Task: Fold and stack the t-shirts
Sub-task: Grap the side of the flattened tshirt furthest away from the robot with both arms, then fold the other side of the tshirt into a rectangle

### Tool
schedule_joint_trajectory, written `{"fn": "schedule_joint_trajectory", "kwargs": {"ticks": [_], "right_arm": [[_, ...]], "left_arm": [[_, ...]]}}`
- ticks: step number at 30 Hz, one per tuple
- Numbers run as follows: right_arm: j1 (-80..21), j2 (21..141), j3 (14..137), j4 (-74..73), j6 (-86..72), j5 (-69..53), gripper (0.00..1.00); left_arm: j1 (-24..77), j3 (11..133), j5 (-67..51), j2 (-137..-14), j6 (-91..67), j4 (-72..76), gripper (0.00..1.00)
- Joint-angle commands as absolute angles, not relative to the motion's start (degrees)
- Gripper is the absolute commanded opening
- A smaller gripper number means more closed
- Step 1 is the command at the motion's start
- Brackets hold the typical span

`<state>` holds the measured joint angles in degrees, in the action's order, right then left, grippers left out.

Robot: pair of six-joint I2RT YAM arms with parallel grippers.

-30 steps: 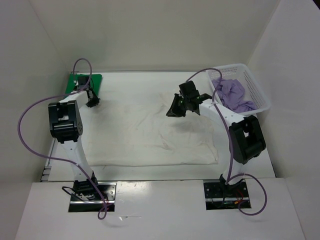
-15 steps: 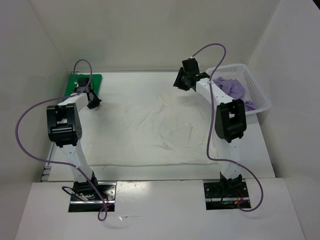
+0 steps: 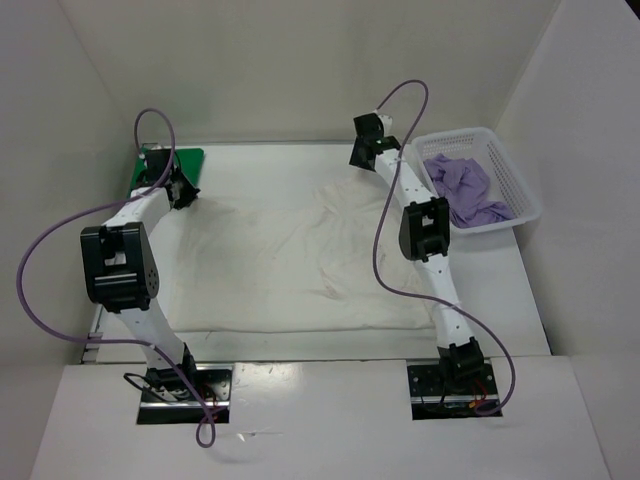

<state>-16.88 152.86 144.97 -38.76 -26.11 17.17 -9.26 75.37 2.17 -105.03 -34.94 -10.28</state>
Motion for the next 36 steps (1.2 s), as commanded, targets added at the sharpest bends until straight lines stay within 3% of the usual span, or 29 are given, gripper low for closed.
{"fn": "schedule_joint_trajectory", "kwargs": {"ticks": [1,7,10,14,23,27,30,36], "right_arm": [[-16.96,157.76,156.09,-45.00,-23.91,20.48,0.57],[-16.96,159.87,156.09,-45.00,-24.43,19.16,0.57],[-16.96,160.40,155.48,-45.00,-24.96,17.84,0.52],[-16.96,160.93,154.86,-45.00,-24.96,17.31,0.40],[-16.96,160.23,156.53,-45.53,-26.54,16.35,0.02],[-16.44,156.54,156.53,-46.58,-26.54,14.07,0.00],[-15.91,149.00,150.58,-46.58,-26.54,11.61,0.00],[-15.91,125.03,118.27,-39.29,-26.02,8.70,0.00]], "left_arm": [[-9.14,75.15,0.97,-102.13,-35.60,-8.26,0.00],[-9.14,74.62,-0.61,-102.13,-35.60,-8.26,0.00],[-9.14,74.62,-1.75,-102.74,-35.60,-8.26,0.00],[-9.14,74.62,-2.29,-102.74,-36.12,-7.73,0.00],[-9.14,73.48,-2.81,-102.74,-36.12,-7.21,0.00],[-9.14,73.48,-3.34,-102.74,-36.12,-7.21,0.00],[-9.14,73.48,-3.34,-102.22,-36.12,-7.21,0.00],[-10.54,71.46,-3.87,-99.85,-34.72,-7.73,0.00]]}}
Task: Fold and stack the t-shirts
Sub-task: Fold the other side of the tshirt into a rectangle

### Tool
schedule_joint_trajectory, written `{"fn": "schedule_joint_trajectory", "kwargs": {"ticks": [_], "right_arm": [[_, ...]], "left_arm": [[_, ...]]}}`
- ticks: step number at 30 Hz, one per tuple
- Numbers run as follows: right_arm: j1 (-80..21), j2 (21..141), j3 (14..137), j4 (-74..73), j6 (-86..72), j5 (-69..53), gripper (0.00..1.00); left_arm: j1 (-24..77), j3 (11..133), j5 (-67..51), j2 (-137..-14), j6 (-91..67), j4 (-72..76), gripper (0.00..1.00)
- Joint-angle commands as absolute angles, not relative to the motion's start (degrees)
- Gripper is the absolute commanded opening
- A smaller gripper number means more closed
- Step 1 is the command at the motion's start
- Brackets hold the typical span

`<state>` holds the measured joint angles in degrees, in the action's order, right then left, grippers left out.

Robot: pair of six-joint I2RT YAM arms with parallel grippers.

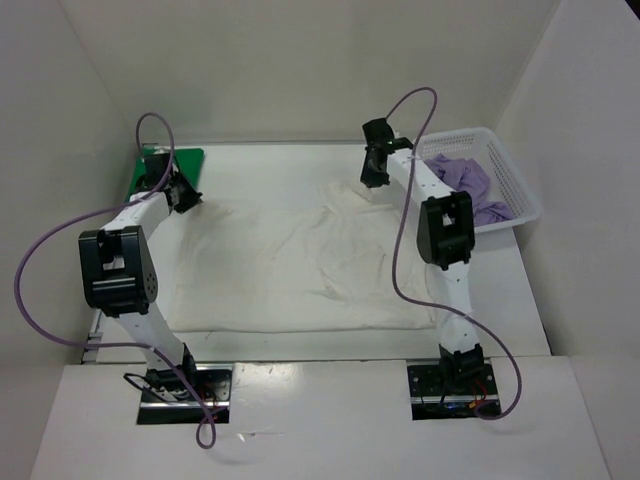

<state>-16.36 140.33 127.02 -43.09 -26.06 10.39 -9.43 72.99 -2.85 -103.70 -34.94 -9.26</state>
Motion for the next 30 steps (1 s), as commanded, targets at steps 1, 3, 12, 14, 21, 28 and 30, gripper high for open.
{"fn": "schedule_joint_trajectory", "kwargs": {"ticks": [1,3,12,14,21,28,30], "right_arm": [[-15.39,122.63,115.34,-38.59,-26.02,8.70,0.00],[-15.38,115.62,106.76,-38.06,-27.15,8.17,0.00],[-14.15,90.46,75.46,-36.12,-30.06,5.11,0.00],[-12.84,84.48,70.26,-37.69,-30.76,4.40,0.00],[-11.69,71.55,63.38,-44.38,-30.76,2.99,0.00],[-10.55,66.27,60.91,-49.92,-31.90,2.99,0.00],[-10.55,66.27,60.29,-50.54,-32.43,2.99,0.00]], "left_arm": [[-10.55,70.76,-4.65,-99.84,-34.72,-7.73,0.00],[-11.07,68.57,-5.27,-97.74,-34.72,-7.73,0.00],[-12.30,60.92,-5.02,-87.02,-33.05,-13.79,0.00],[-12.30,58.99,-4.39,-84.21,-33.05,-15.20,0.00],[-13.53,53.35,-4.23,-77.52,-35.24,-19.76,0.00],[-14.67,52.73,-0.10,-76.90,-35.86,-22.76,0.00],[-14.68,52.73,1.22,-76.90,-35.86,-23.46,0.00]]}}
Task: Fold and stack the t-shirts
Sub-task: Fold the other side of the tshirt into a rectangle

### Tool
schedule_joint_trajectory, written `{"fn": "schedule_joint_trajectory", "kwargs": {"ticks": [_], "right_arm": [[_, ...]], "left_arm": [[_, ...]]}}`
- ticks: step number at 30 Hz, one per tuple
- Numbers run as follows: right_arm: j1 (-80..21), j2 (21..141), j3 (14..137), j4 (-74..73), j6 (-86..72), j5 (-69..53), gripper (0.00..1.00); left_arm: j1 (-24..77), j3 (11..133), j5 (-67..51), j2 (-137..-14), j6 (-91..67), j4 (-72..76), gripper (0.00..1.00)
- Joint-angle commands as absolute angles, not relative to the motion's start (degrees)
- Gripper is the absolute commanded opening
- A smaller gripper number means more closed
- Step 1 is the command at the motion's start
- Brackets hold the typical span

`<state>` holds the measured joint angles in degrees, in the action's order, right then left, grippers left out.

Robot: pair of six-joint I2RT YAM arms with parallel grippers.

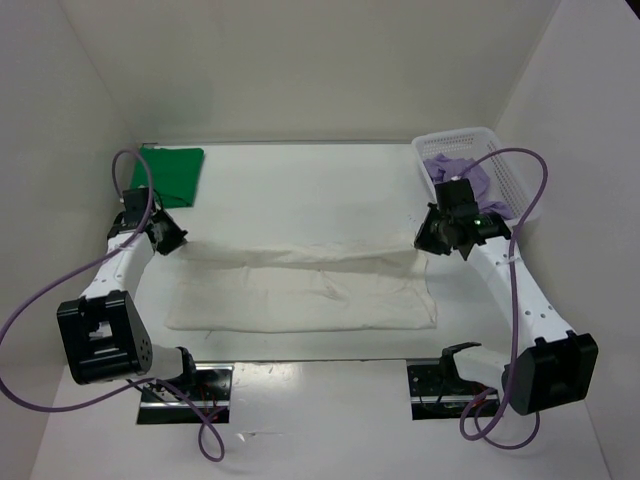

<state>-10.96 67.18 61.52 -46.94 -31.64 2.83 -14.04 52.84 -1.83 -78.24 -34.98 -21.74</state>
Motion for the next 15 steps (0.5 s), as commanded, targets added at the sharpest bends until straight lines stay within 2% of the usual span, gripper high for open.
{"fn": "schedule_joint_trajectory", "kwargs": {"ticks": [1,6,8,11,15], "right_arm": [[-10.55,66.27,60.29,-51.32,-32.43,2.99,0.00],[-10.55,66.88,59.77,-55.18,-32.43,2.37,0.01],[-10.55,67.41,59.07,-56.42,-31.90,1.67,0.01],[-10.55,65.58,58.45,-58.00,-31.90,1.58,0.11],[-10.55,64.42,58.45,-60.11,-31.90,1.58,0.21]], "left_arm": [[-14.68,52.73,1.84,-76.90,-35.86,-23.47,0.00],[-14.68,52.21,4.31,-76.38,-37.08,-24.52,0.01],[-14.68,51.50,4.31,-75.68,-38.48,-24.52,0.15],[-14.68,52.03,7.90,-72.96,-42.08,-27.15,0.24],[-14.68,57.82,8.27,-73.56,-42.98,-28.12,0.25]]}}
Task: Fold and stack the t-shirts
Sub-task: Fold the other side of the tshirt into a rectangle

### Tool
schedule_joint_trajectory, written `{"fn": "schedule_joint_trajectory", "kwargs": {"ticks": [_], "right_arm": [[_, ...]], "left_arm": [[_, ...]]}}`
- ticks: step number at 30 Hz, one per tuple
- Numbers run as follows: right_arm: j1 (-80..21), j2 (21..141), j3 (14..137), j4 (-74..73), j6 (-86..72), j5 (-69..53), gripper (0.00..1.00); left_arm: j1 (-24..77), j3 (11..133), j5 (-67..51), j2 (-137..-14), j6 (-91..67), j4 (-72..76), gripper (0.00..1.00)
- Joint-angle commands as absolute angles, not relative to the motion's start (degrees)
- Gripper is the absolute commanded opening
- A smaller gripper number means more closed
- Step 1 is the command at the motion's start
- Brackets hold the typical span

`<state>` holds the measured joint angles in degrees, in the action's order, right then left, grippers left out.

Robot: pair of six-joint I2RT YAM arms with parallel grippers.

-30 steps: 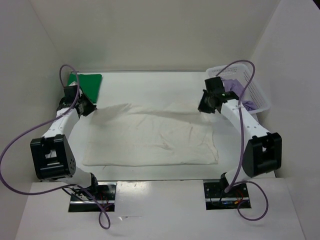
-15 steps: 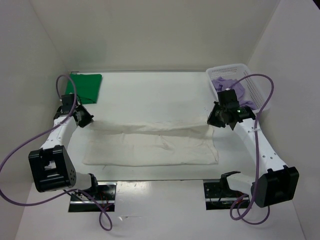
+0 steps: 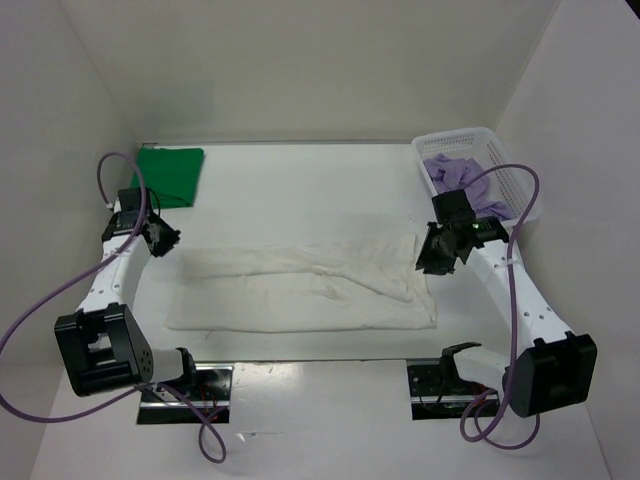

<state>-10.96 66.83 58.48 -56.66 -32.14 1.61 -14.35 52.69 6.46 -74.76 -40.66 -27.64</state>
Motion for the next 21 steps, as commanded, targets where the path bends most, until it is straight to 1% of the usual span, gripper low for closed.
{"fn": "schedule_joint_trajectory", "kwargs": {"ticks": [1,2,4,5,6,7,9,11,13,16,17,20,21], "right_arm": [[-10.55,64.42,59.14,-60.12,-31.90,1.58,0.31],[-10.55,64.42,60.02,-60.12,-31.90,1.58,0.34],[-11.07,65.13,60.90,-60.64,-31.90,1.58,0.35],[-12.03,65.91,62.04,-59.77,-31.90,1.58,0.35],[-13.17,67.22,62.66,-58.98,-31.90,1.58,0.32],[-13.18,68.19,63.80,-56.54,-31.90,0.97,0.21],[-14.76,72.13,64.34,-52.75,-32.60,0.18,0.09],[-15.90,75.39,64.34,-45.64,-33.13,-0.52,0.00],[-16.95,80.30,65.56,-39.42,-33.13,-1.75,0.00],[-19.76,86.72,66.79,-35.43,-33.66,-1.15,0.00],[-20.56,88.31,67.75,-34.11,-33.66,-0.62,0.09],[-22.85,93.68,68.82,-32.09,-33.05,-0.09,0.27],[-23.37,94.82,69.78,-32.08,-33.05,-0.09,0.35]], "left_arm": [[-14.68,58.96,7.48,-73.56,-42.98,-28.12,0.25],[-14.68,59.93,6.17,-73.56,-42.46,-27.52,0.25],[-14.68,61.25,4.14,-74.09,-41.67,-25.77,0.25],[-14.07,61.26,1.35,-74.09,-40.62,-24.71,0.27],[-13.19,60.22,-0.25,-74.09,-40.61,-22.09,0.29],[-12.57,58.12,-1.92,-74.09,-39.91,-20.67,0.33],[-10.82,55.65,-4.31,-74.79,-39.90,-16.90,0.34],[-7.75,52.32,-4.92,-75.58,-39.90,-14.69,0.34],[-4.94,51.68,-3.70,-76.28,-39.29,-13.37,0.34],[-3.61,51.68,-3.08,-77.70,-38.50,-13.36,0.34],[-3.60,51.68,-3.08,-78.30,-37.97,-13.36,0.34],[-3.60,50.54,-2.55,-78.92,-37.97,-13.36,0.34],[-3.08,49.67,-2.55,-78.93,-37.97,-13.36,0.35]]}}
